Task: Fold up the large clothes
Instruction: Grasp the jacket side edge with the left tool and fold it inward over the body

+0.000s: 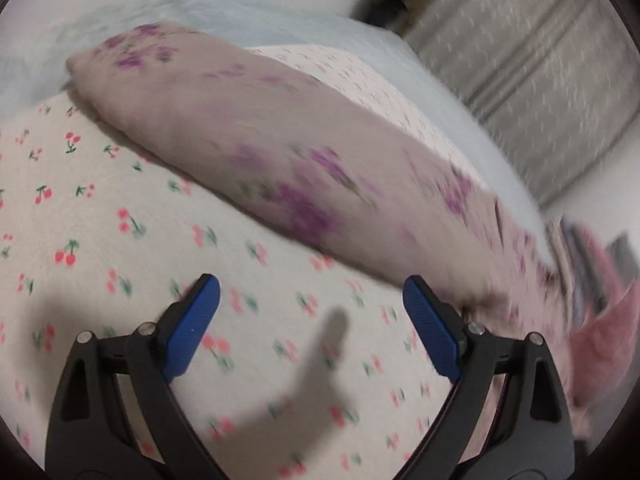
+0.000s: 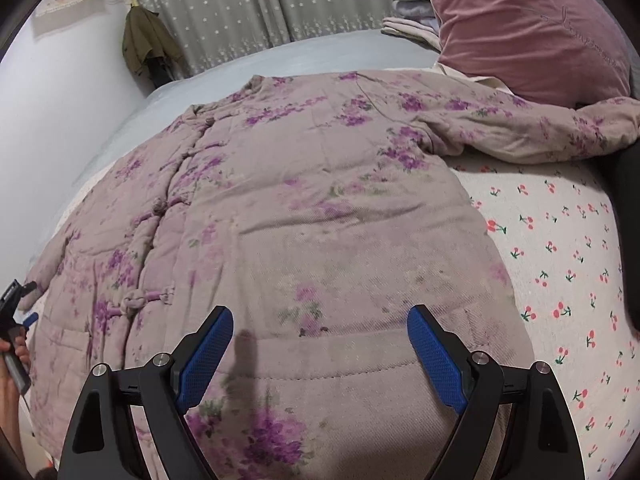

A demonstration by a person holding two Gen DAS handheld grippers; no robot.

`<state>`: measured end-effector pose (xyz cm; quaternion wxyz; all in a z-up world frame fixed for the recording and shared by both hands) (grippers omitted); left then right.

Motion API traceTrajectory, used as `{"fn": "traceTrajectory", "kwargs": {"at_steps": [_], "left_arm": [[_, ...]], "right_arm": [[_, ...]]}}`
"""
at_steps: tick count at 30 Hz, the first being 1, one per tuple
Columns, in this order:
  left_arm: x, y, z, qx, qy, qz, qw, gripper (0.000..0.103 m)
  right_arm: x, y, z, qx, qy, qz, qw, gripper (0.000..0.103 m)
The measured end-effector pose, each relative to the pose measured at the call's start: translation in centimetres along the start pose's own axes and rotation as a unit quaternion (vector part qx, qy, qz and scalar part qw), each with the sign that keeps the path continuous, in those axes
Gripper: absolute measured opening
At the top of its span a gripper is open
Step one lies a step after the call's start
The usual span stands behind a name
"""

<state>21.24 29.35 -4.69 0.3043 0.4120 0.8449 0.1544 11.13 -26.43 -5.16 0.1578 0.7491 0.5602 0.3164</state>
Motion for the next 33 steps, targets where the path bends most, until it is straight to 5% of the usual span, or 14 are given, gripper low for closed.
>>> {"fn": "traceTrajectory", "kwargs": {"at_steps": [7, 10, 13, 17, 20, 25, 33], "left_arm": [[2.0, 3.5, 1.2, -0.019, -0.007, -0.064, 0.9977, 0.093], [2.4, 4.9, 1.7, -0.033, 0.018, -0.096, 0.9947, 0.091], [1.8, 6.5, 2.9, -0.014, 0.066, -0.101, 0.9926, 0.072], [0.2, 8.3, 2.7, -0.016, 0.098, -0.076, 0.9921, 0.027], [-2.5, 8.8, 0.3, -0.062, 0.104, -0.022, 0.9924, 0.019], [-8.7, 8.1, -3.9, -0.123, 0.061, 0.067, 0.9883, 0.016], [-19.4, 4.7, -7.1, -0.109, -0.049, 0.183, 0.9758, 0.015]], "right_arm": [[0.5, -0.3, 0.7, 0.003, -0.020, -0.017, 1.000, 0.090], [0.4, -0.4, 1.0, 0.006, -0.022, -0.017, 1.000, 0.090], [0.4, -0.4, 1.2, 0.008, -0.025, -0.019, 0.999, 0.090], [0.6, -0.5, 1.4, 0.011, -0.030, -0.030, 0.999, 0.090], [0.6, -0.4, 1.5, 0.013, -0.030, -0.032, 0.999, 0.090], [0.8, -0.4, 1.5, 0.013, -0.034, -0.033, 0.999, 0.090], [0.6, -0.4, 1.3, 0.011, -0.031, -0.028, 0.999, 0.090]]}}
Point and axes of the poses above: each gripper's, at about its wrist camera, not at the fingertips, and z roughly the way its jaws point, x to its left, y to its top, the point moved 1 cm from there along z, roughly the way its jaws point, and after that the axes turned 8 degrees about y, right-handed, at the moved point
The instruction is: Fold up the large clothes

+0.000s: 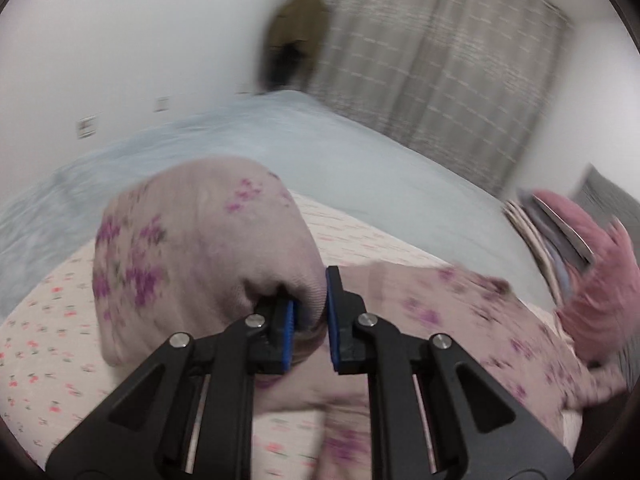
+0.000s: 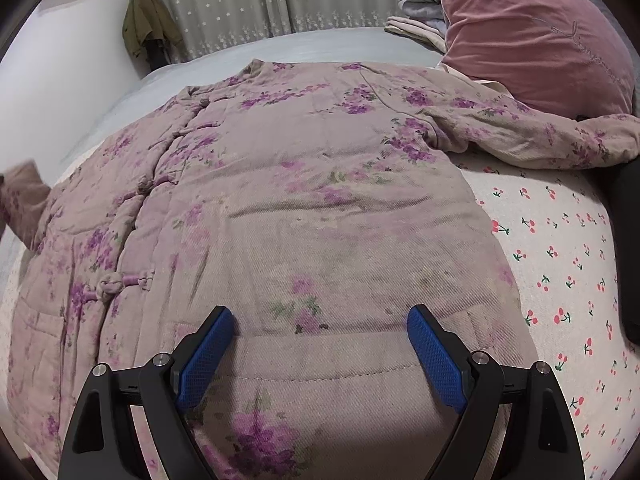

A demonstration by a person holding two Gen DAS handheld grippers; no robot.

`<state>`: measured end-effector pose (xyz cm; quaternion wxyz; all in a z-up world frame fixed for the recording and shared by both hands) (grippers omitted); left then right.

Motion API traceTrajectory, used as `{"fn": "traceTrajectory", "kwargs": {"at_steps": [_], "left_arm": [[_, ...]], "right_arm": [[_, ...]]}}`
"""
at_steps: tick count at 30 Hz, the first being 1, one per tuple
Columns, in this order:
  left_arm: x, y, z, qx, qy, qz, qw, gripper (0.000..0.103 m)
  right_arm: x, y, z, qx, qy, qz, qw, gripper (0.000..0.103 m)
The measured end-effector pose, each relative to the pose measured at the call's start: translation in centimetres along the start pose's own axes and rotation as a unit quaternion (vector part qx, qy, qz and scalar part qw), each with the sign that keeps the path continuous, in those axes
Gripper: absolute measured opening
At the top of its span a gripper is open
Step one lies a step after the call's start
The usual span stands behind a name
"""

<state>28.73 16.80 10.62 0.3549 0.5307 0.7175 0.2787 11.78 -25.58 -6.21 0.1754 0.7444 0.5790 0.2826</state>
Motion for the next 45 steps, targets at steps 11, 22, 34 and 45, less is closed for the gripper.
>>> {"fn": "traceTrajectory", "kwargs": {"at_steps": [11, 22, 34, 45], "left_arm": [[-15.3, -11.1, 1.1, 0.108, -0.111, 0.206, 0.9661, 0.016], [-18.6, -18.1, -0.2, 0.136, -0.108, 0.269, 0.9473, 0.071], [-10.7, -14.4, -6.0, 0.137, -0.149, 0.114, 0.9726, 0.076], [-2.5, -11.9, -2.5, 0.133, -0.071, 0.006, 0.9885, 0.076]], "right_arm": [[-0.1, 0.1, 0.0, 0.002, 0.001, 0.001, 1.000, 0.090], [-0.4, 0.3, -0.1, 0.003, 0.007, 0.002, 1.000, 0.090], [1.1, 0.2, -1.8, -0.011, 0.031, -0.006, 0.999, 0.090], [14.7, 5.1, -1.3, -0.026, 0.122, -0.094, 0.988, 0.090]]}}
Point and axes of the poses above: each gripper's, at about its wrist camera, not at the fingertips, and z roughly the way its jaws point, x to its left, y to its top, the point moved 1 cm from there along z, roughly the way its jaws point, and after that the axes turned 8 degrees about y, right-handed, at the moved point
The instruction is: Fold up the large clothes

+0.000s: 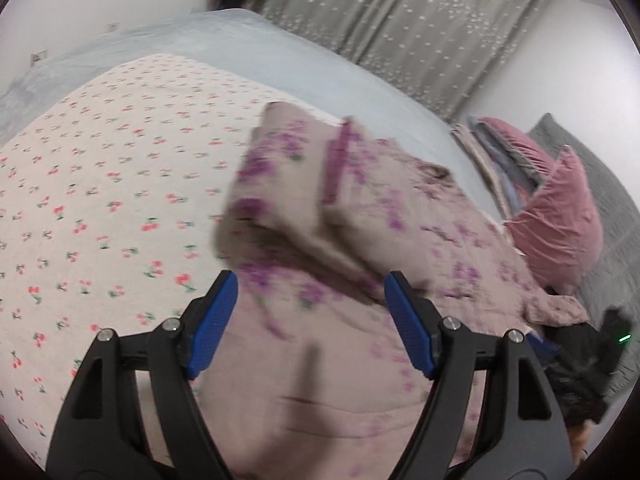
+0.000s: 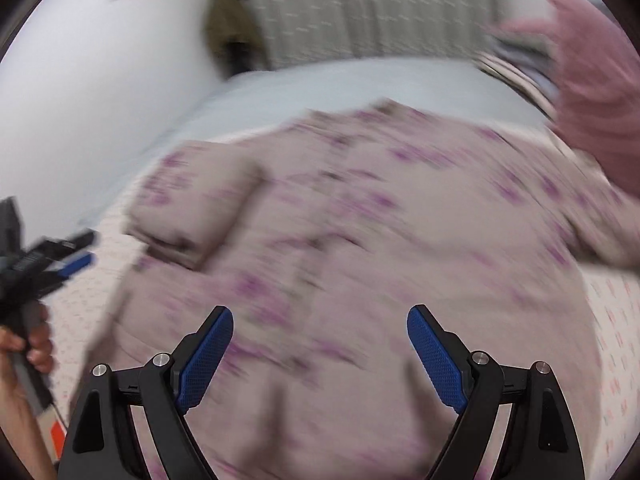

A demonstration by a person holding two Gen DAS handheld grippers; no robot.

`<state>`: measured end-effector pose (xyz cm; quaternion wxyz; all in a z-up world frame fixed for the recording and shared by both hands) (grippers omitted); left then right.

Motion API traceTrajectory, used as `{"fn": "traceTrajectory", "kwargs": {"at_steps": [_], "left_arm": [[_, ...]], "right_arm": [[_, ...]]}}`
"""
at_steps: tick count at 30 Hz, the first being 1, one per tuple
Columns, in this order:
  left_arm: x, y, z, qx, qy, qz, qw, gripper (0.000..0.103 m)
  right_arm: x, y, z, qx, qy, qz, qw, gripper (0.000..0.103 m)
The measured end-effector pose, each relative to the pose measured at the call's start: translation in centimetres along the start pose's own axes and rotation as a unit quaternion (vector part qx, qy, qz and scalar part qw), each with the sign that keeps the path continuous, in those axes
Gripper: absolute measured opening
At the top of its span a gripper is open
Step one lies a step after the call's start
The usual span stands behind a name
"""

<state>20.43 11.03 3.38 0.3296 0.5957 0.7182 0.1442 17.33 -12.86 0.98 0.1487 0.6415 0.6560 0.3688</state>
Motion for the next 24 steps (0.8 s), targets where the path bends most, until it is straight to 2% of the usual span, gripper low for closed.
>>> {"fn": "traceTrajectory", "kwargs": {"at_steps": [2, 6, 8, 10, 11, 12, 13, 14, 16, 20, 22, 24], "left_arm": [[0.7, 0.0, 0.8, 0.008, 0.019, -0.009, 0.9997, 0.072], [1.8, 0.0, 1.3, 0.015, 0.020, -0.020, 0.9995, 0.067], [1.8, -0.1, 1.6, 0.018, 0.022, -0.018, 0.9994, 0.067], [1.7, -0.1, 1.8, 0.020, 0.023, -0.015, 0.9994, 0.067], [1.7, -0.1, 1.9, 0.021, 0.023, -0.015, 0.9994, 0.067], [1.7, -0.2, 1.9, 0.021, 0.021, -0.015, 0.9995, 0.067], [1.7, -0.2, 2.0, 0.019, 0.019, -0.016, 0.9995, 0.067], [1.8, -0.1, 2.0, 0.016, 0.018, -0.018, 0.9996, 0.067], [2.1, 0.1, 2.2, 0.015, 0.013, -0.023, 0.9995, 0.067], [2.7, 0.2, 2.9, 0.024, 0.008, -0.031, 0.9992, 0.067], [2.7, 0.3, 3.1, 0.025, 0.008, -0.034, 0.9991, 0.066], [2.7, 0.4, 3.1, 0.022, 0.007, -0.036, 0.9991, 0.063]], "right_arm": [[3.5, 1.7, 1.9, 0.000, 0.016, -0.036, 0.999, 0.090], [10.2, 4.0, 6.9, 0.014, 0.041, -0.116, 0.992, 0.085], [12.6, 4.7, 9.8, 0.030, 0.041, -0.144, 0.988, 0.085], [14.0, 5.2, 12.3, 0.039, 0.031, -0.167, 0.985, 0.079], [14.5, 5.5, 13.8, 0.047, 0.024, -0.181, 0.982, 0.063], [14.7, 5.8, 14.7, 0.055, 0.020, -0.190, 0.980, 0.032], [14.7, 6.2, 15.5, 0.062, 0.025, -0.195, 0.979, 0.020], [14.4, 7.0, 15.6, 0.060, 0.033, -0.189, 0.980, 0.013], [13.0, 8.9, 14.4, 0.027, 0.031, -0.165, 0.985, 0.010], [7.3, 12.0, 9.2, -0.054, -0.018, -0.099, 0.993, 0.005], [3.2, 12.2, 7.1, -0.068, -0.045, -0.067, 0.994, 0.005], [-1.0, 11.4, 5.9, -0.065, -0.070, -0.040, 0.995, 0.005]]}}
Point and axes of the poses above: each gripper's, at about its wrist camera, not at the fingertips, and z roughly the way its jaws point, x to its left, y to its top, the point moved 1 cm from there along z, roughly the way its jaws point, and after that the axes turned 8 degrees about y, right-handed, at the moved point
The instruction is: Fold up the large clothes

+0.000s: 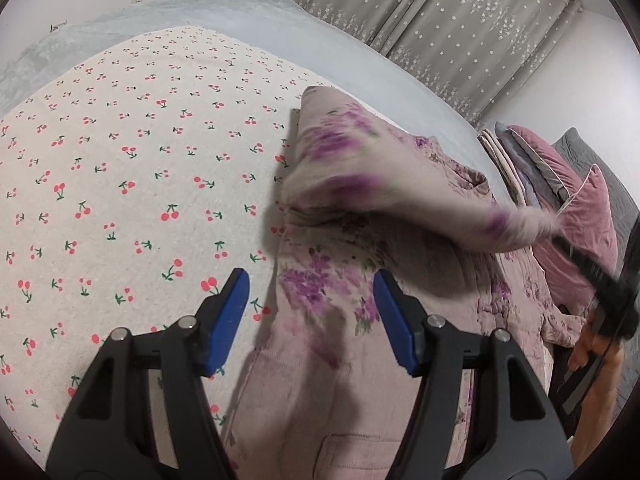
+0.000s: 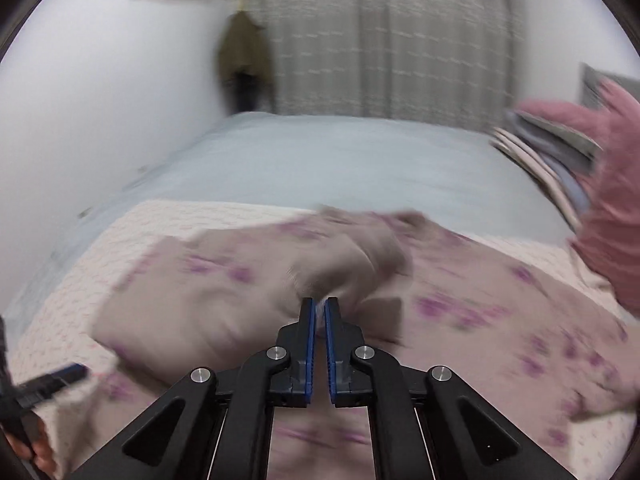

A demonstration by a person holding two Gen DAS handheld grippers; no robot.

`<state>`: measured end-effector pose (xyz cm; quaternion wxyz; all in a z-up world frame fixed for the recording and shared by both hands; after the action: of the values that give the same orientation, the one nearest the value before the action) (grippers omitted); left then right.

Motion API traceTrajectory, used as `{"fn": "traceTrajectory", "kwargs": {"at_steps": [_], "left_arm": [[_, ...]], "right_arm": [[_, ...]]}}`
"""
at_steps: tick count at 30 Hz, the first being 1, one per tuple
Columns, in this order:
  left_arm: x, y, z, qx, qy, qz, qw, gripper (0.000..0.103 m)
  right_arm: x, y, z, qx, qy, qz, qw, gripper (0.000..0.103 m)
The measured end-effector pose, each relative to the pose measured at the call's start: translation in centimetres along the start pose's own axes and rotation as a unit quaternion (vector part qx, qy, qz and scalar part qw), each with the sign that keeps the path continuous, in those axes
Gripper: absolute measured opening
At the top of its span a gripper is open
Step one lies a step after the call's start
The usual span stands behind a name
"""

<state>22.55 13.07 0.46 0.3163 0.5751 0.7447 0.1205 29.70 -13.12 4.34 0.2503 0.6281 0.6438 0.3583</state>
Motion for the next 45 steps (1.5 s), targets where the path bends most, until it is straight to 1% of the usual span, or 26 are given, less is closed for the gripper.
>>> {"fn": "traceTrajectory", "kwargs": {"at_steps": [1, 2, 4, 6, 7, 8, 9, 11, 14, 16, 18, 19, 20, 21, 23, 24, 26, 28, 30, 32, 34, 36, 38, 40, 43, 45], "left_arm": [[0.0, 0.1, -0.1, -0.004, 0.000, -0.002, 1.0000, 0.062], [0.1, 0.2, -0.1, -0.007, -0.001, -0.003, 1.0000, 0.062], [0.0, 0.3, -0.1, -0.010, -0.004, -0.004, 0.9999, 0.062], [-0.1, 0.4, -0.2, -0.014, -0.003, -0.001, 0.9999, 0.062], [-0.1, 0.5, -0.2, -0.018, -0.002, -0.001, 0.9998, 0.062], [-0.1, 0.6, -0.2, -0.022, 0.000, -0.002, 0.9998, 0.062], [-0.2, 0.6, -0.3, -0.026, 0.001, -0.005, 0.9997, 0.062], [-0.1, 0.6, -0.4, -0.037, 0.003, -0.012, 0.9992, 0.062], [-0.2, 0.5, 0.0, -0.035, 0.015, -0.007, 0.9993, 0.062], [0.0, 0.6, 0.3, -0.038, 0.029, -0.006, 0.9988, 0.062], [0.2, 1.2, 0.3, -0.045, 0.039, -0.005, 0.9982, 0.062], [0.3, 1.7, 0.2, -0.051, 0.045, -0.005, 0.9977, 0.062], [0.4, 2.4, 0.1, -0.058, 0.052, -0.004, 0.9970, 0.062], [0.3, 2.9, 0.0, -0.063, 0.055, -0.002, 0.9965, 0.062], [-0.1, 4.3, 0.0, -0.075, 0.058, 0.005, 0.9955, 0.062], [-0.7, 5.0, 0.2, -0.079, 0.060, 0.013, 0.9950, 0.062], [-2.0, 5.8, 1.0, -0.081, 0.063, 0.030, 0.9943, 0.062], [-3.5, 6.2, 2.5, -0.075, 0.073, 0.055, 0.9930, 0.062], [-5.2, 6.0, 4.9, -0.058, 0.086, 0.086, 0.9909, 0.062], [-6.1, 5.5, 7.7, -0.034, 0.111, 0.113, 0.9868, 0.062], [-5.9, 4.6, 9.9, -0.015, 0.138, 0.124, 0.9825, 0.065], [-4.8, 4.4, 10.9, -0.011, 0.123, 0.103, 0.9870, 0.074], [-3.8, 4.7, 10.8, -0.006, 0.110, 0.079, 0.9907, 0.077], [-3.3, 4.7, 10.2, -0.009, 0.103, 0.073, 0.9920, 0.079], [-2.7, 4.4, 8.6, -0.019, 0.102, 0.063, 0.9926, 0.085], [-2.4, 4.3, 7.4, -0.016, 0.088, 0.054, 0.9945, 0.085]], "right_arm": [[-2.7, -1.1, -0.1, 0.012, -0.011, 0.021, 1.000, 0.005], [-4.4, -2.0, -0.2, 0.021, -0.004, 0.041, 0.999, 0.006], [-8.8, -4.6, -0.3, 0.036, 0.044, 0.114, 0.992, 0.007], [-12.5, -6.7, -0.3, 0.032, 0.099, 0.199, 0.974, 0.015], [-14.2, -7.8, -0.2, 0.027, 0.127, 0.245, 0.961, 0.019], [-15.2, -8.5, 0.0, 0.024, 0.147, 0.273, 0.950, 0.029], [-15.7, -8.7, 0.3, 0.024, 0.160, 0.290, 0.943, 0.047], [-15.7, -9.0, 1.5, 0.027, 0.176, 0.303, 0.936, 0.068], [-13.8, -8.4, 4.4, 0.049, 0.200, 0.296, 0.933, 0.069], [-11.6, -8.0, 5.9, 0.069, 0.194, 0.274, 0.939, 0.066], [-9.1, -7.4, 7.7, 0.091, 0.168, 0.237, 0.953, 0.017], [-8.1, -6.7, 8.0, 0.101, 0.162, 0.215, 0.958, 0.017], [-7.3, -5.3, 7.3, 0.085, 0.153, 0.186, 0.967, 0.016], [-7.0, -4.3, 6.5, 0.064, 0.152, 0.168, 0.972, 0.015], [-7.4, -1.0, 3.6, -0.001, 0.152, 0.146, 0.977, 0.015], [-8.0, -0.2, 2.6, -0.022, 0.134, 0.140, 0.981, 0.015], [-9.3, 1.3, 2.0, -0.036, 0.092, 0.131, 0.986, 0.015], [-10.9, 1.4, 3.0, -0.018, 0.066, 0.132, 0.989, 0.015], [-11.7, 0.3, 4.6, 0.011, 0.056, 0.132, 0.990, 0.015], [-12.3, -1.7, 6.5, 0.041, 0.047, 0.136, 0.989, 0.016], [-13.1, -3.5, 7.6, 0.056, 0.037, 0.143, 0.987, 0.017], [-14.2, -5.6, 9.2, 0.083, 0.029, 0.157, 0.984, 0.023], [-15.0, -6.4, 9.8, 0.077, 0.040, 0.170, 0.982, 0.023], [-15.2, -6.1, 9.3, 0.072, 0.036, 0.176, 0.981, 0.026], [-15.5, -5.8, 7.9, 0.069, 0.008, 0.169, 0.983, 0.042], [-16.2, -6.1, 6.1, 0.063, -0.005, 0.176, 0.982, 0.062]]}}
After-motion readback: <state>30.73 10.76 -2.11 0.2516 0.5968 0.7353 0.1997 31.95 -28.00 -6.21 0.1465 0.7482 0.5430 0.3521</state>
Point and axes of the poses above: each gripper's, at about its wrist camera, not at the fingertips, and z roughly the way its jaws point, x to its left, y to its top, the point moved 1 cm from there along z, roughly the way its jaws point, and after that the axes turned 8 degrees about y, right-handed, at the moved point
